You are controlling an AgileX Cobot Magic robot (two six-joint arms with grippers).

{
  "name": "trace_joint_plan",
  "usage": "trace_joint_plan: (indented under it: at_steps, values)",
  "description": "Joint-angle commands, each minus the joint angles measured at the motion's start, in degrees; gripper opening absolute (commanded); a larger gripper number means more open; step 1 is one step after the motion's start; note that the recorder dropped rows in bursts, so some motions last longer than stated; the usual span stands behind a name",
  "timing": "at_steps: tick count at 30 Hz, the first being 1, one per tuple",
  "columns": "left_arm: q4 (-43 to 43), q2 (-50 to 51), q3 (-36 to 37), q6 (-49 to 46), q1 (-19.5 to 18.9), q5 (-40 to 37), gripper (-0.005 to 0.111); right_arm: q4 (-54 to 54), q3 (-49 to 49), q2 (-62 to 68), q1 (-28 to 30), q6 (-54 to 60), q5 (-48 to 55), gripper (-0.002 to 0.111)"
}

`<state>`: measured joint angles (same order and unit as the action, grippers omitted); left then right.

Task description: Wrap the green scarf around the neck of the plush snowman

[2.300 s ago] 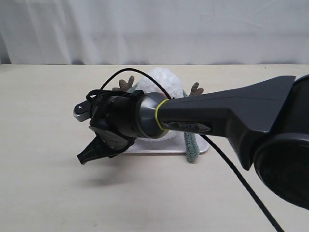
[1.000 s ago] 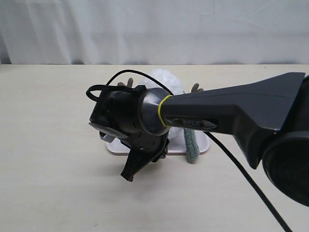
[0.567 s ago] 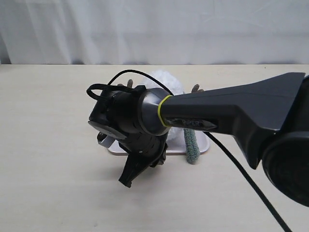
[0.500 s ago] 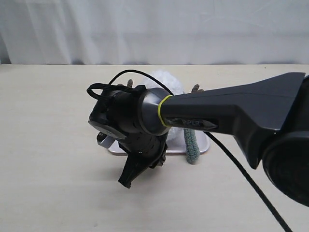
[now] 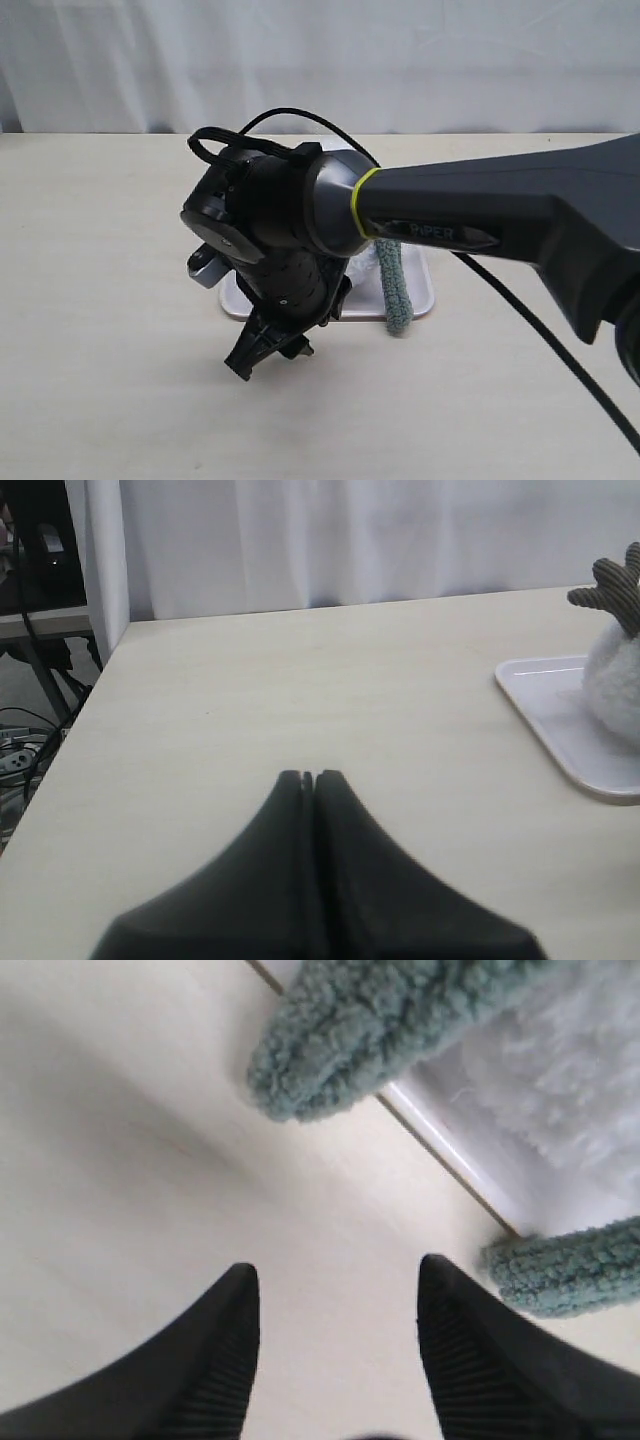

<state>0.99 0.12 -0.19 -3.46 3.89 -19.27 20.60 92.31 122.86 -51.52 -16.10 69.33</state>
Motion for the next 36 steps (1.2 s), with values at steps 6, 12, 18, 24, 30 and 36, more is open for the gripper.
trace_joint_plan:
  at_steps: [6,12,18,24,30,36]
  values:
    - [-0.11,-0.12,0.19,-0.14,-0.22,0.74,0.0,-0.06,-0.18,-3.57,-2.94,-5.4,-10.31,0.048]
    - [-0.11,-0.12,0.19,-0.14,-0.22,0.74,0.0,8.06,-4.43,-3.57,-2.94,-17.25,-13.85,0.064]
    - [-0.11,-0.12,0.19,-0.14,-0.22,0.74,0.0,11.97,-9.61,-3.57,-2.94,-24.72,-21.57,0.067]
    - [-0.11,-0.12,0.19,-0.14,-0.22,0.74,0.0,11.97,-11.95,-3.29,-1.82,-28.6,-31.89,0.067]
    - [-0.11,-0.12,0.19,-0.14,-0.22,0.74,0.0,11.58,-12.01,-1.78,0.85,-29.58,-30.36,0.067]
    - [-0.11,-0.12,0.19,-0.14,-0.22,0.74,0.0,11.57,-12.01,-1.55,0.85,-29.58,-33.1,0.066]
